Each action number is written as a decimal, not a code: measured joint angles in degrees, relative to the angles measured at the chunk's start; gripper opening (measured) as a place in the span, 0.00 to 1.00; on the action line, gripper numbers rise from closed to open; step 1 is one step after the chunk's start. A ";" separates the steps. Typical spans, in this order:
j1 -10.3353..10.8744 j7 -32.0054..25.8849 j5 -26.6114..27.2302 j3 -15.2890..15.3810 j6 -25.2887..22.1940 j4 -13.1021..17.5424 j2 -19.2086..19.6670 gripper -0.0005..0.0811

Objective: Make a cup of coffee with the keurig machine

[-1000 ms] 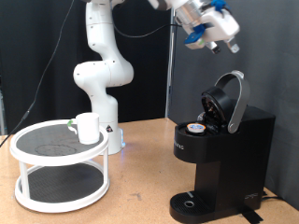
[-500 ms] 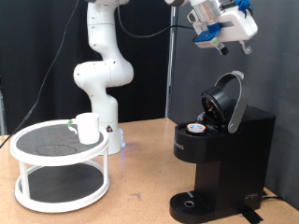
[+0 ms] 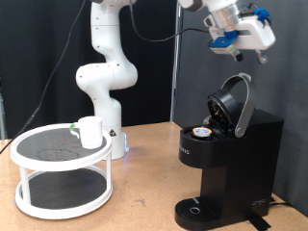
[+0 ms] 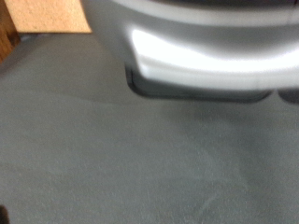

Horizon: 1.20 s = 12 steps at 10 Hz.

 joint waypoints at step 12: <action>0.20 4.02 -6.84 4.04 0.25 -1.09 1.00 0.41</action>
